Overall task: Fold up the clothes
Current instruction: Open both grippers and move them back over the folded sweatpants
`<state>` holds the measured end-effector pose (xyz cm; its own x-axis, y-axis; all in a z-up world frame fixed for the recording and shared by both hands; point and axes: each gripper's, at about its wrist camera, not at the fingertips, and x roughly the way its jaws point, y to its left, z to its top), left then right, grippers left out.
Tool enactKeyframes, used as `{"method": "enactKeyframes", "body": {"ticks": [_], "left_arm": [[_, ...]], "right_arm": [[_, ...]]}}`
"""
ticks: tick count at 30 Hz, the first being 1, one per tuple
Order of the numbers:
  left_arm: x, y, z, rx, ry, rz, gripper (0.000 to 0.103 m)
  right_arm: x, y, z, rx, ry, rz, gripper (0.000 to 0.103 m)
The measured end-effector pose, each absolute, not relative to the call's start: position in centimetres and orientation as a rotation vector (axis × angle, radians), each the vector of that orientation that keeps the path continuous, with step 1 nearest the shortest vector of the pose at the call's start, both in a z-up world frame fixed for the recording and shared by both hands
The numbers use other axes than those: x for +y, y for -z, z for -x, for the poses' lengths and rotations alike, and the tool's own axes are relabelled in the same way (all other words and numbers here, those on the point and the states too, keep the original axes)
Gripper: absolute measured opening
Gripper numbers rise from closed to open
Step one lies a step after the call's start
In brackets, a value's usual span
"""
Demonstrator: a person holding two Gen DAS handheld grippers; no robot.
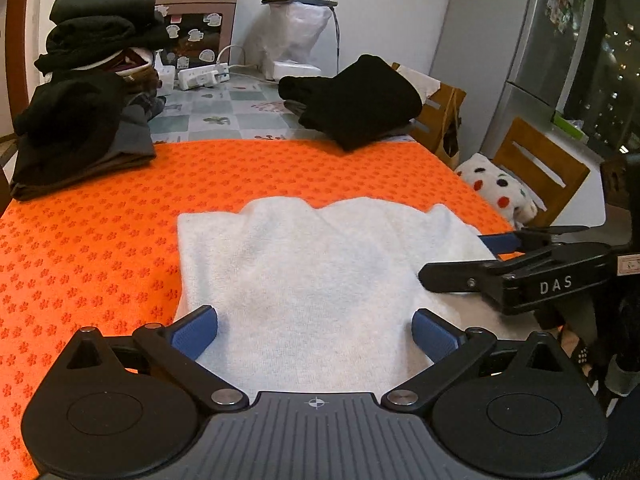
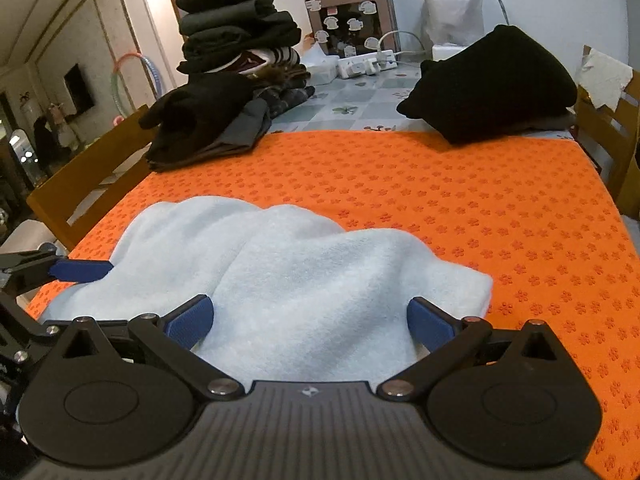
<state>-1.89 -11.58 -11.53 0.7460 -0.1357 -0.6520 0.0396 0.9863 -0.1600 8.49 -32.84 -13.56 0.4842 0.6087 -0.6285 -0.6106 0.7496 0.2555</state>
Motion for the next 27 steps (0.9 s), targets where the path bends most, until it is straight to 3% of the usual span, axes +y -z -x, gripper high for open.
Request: {"method": "enactKeyframes", "body": {"ticks": [27], "left_arm": [[-11.4,10.5,2.2,0.685,0.072,0.141,0.103]], "right_arm": [[-33.1,13.7,-8.3,0.759,-0.755,0.001,0.103]]}}
